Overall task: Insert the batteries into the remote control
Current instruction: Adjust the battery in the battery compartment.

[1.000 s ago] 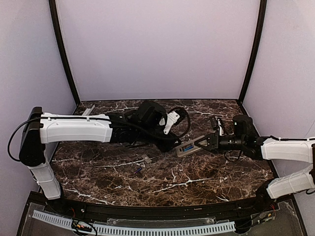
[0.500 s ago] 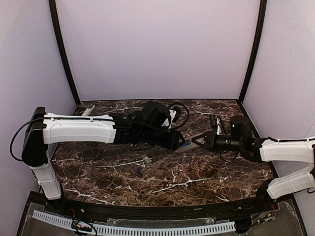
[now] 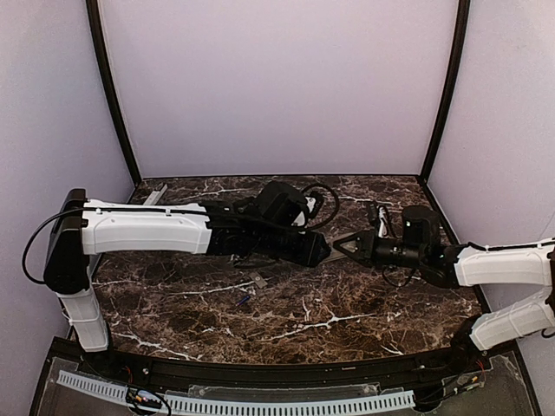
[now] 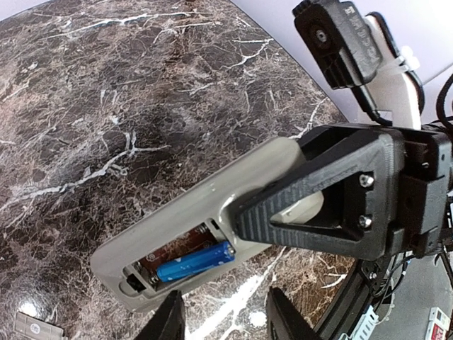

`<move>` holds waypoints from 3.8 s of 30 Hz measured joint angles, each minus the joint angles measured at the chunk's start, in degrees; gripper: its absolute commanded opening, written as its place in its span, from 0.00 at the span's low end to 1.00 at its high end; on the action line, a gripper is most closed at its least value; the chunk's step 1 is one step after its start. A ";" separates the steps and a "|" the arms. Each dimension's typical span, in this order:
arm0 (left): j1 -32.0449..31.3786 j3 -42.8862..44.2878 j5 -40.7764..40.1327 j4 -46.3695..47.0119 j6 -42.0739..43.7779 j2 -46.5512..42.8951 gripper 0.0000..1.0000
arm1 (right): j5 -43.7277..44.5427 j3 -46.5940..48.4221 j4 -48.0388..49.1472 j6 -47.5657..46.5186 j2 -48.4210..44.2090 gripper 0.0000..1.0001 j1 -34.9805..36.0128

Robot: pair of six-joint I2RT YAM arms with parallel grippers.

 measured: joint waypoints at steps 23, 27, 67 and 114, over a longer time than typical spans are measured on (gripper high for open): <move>0.00 0.02 -1.75 -0.94 -2.67 1.44 0.37 | 1.92 -0.63 1.18 0.92 0.81 0.00 2.67; 0.00 0.02 -1.81 -0.96 -2.82 1.44 0.37 | 1.90 -0.63 1.18 0.90 0.81 0.00 2.80; 0.35 1.68 -2.10 -1.40 -4.24 3.39 0.18 | 2.14 -1.03 0.98 0.83 0.00 0.00 2.97; -0.07 -3.80 -1.60 0.61 2.75 -2.64 0.36 | 3.61 -1.01 -2.14 -1.77 -4.92 0.00 2.10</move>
